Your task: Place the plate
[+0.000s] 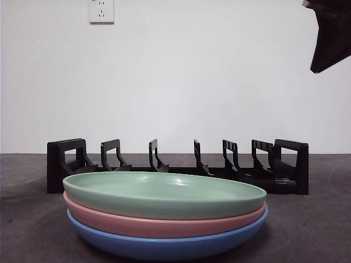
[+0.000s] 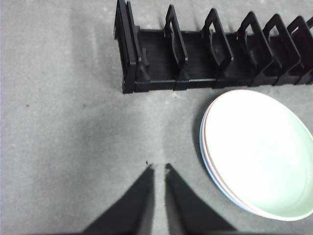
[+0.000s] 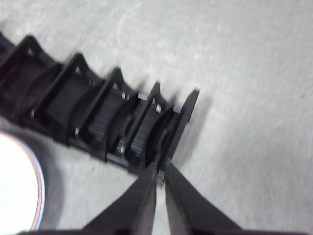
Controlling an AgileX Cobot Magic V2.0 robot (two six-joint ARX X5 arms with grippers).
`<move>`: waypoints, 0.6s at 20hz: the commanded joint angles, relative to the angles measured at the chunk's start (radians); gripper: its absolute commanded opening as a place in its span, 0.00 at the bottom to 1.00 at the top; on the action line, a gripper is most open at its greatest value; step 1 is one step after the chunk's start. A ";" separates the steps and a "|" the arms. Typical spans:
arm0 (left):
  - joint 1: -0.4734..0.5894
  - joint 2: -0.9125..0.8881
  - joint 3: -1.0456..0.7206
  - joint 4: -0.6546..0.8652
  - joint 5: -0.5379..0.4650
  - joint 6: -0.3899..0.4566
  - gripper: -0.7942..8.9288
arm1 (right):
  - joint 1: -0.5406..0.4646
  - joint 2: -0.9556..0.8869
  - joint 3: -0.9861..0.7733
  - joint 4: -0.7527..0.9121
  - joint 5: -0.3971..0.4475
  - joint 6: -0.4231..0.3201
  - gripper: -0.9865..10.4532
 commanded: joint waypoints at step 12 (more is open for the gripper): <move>0.101 -0.302 -0.400 0.563 -0.084 0.251 0.09 | 0.004 0.004 0.006 0.016 -0.005 -0.004 0.10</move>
